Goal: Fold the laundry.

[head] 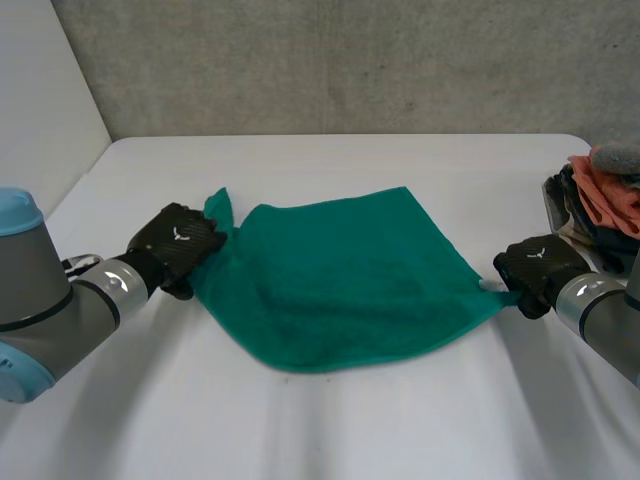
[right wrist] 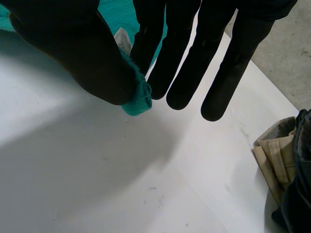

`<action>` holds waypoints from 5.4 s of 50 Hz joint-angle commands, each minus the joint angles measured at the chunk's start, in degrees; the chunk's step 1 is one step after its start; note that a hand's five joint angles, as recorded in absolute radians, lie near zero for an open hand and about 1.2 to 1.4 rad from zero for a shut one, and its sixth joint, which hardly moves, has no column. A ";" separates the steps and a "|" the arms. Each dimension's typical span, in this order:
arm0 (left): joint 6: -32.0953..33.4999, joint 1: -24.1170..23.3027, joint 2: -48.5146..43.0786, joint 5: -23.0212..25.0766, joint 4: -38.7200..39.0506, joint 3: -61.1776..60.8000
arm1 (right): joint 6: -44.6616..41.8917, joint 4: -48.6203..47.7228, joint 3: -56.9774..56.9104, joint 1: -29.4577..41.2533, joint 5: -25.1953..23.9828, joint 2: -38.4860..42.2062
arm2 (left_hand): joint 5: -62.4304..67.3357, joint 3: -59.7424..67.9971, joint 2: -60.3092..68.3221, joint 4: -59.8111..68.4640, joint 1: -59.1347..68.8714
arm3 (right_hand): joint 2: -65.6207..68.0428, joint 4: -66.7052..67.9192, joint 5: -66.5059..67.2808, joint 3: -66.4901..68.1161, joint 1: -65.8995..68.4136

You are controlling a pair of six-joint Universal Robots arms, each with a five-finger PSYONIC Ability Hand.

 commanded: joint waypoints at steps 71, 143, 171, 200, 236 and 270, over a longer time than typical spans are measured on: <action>3.55 -0.73 22.38 -12.35 -24.14 -8.11 | -24.03 17.45 -3.92 5.45 12.69 -14.45 | 49.84 50.13 50.17 49.88 49.93 | 12.40 10.95 13.51 11.28 15.57; 3.63 -8.64 20.16 -27.37 -14.08 -18.12 | -24.44 30.61 -0.25 -7.02 2.58 -10.19 | 49.84 50.13 50.17 49.88 49.93 | 12.40 10.95 13.51 11.28 15.57; 9.26 -8.55 -3.56 -30.18 3.45 12.44 | -15.85 -4.58 -18.95 2.64 9.34 1.93 | 49.84 50.13 50.17 49.88 49.93 | 12.40 10.95 13.51 11.28 15.57; 2.41 -8.29 -0.40 -30.89 29.48 9.15 | -12.07 -32.93 -16.16 6.95 9.70 2.10 | 49.84 50.13 50.17 49.88 49.93 | 12.40 10.95 13.51 11.28 15.57; 9.79 -8.64 14.55 -29.05 -15.09 -16.73 | -27.82 21.50 -0.77 -5.36 5.48 -8.28 | 49.84 50.13 50.17 49.88 49.93 | 12.40 10.95 13.51 11.28 15.57; 16.21 -13.29 -22.90 -34.93 24.55 21.08 | -18.84 -32.38 -27.41 7.65 14.27 25.14 | -20.16 -19.87 -19.83 -20.12 -20.07 | -57.60 -59.05 -56.49 -58.72 -54.43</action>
